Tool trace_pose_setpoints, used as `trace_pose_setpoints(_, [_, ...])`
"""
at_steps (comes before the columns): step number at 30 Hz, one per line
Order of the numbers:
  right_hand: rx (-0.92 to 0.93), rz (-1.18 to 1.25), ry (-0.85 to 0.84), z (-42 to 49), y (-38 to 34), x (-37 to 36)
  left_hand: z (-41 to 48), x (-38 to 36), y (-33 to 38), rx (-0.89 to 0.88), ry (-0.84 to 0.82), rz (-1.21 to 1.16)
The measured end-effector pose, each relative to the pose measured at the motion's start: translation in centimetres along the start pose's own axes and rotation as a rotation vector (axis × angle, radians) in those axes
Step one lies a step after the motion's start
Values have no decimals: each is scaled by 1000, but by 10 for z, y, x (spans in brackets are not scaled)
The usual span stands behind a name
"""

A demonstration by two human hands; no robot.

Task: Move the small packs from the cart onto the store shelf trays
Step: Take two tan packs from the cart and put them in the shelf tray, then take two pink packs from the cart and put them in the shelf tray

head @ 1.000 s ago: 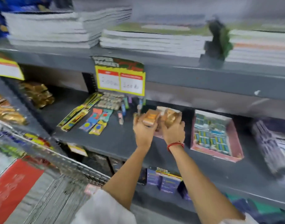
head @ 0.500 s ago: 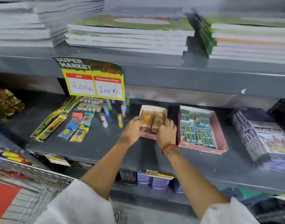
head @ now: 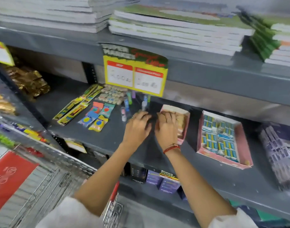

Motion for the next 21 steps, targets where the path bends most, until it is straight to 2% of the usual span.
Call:
trace_pose_setpoints(3, [139,182,69,-5,-73,5,-44,67,-43,96,209,78])
trace_pose_setpoints(6, [316,304,55,-30,-151,-3,-101,120,-96,261,303,139])
trace_pose_setpoints(11, [572,437,-239,-107,-272,-45,-230,165,-182,691,367,201])
trace_pose_setpoints(15, [780,366,-538,-181,-324,-99,-324,158,-227,984,447,131])
trace_pose_setpoints(21, [850,271,-791,-256,-341,-176,-398,102,-284,1401,468,-65])
Point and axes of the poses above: each hand's wrist, its own z-axis towards the middle knuckle, its own x-axis out of the back of the hand, y = z × x, the point moved 8 cm from there along z, towards the middle knuckle, and after that the axes turned 14 degrees about -z, right-handed, at the moved point
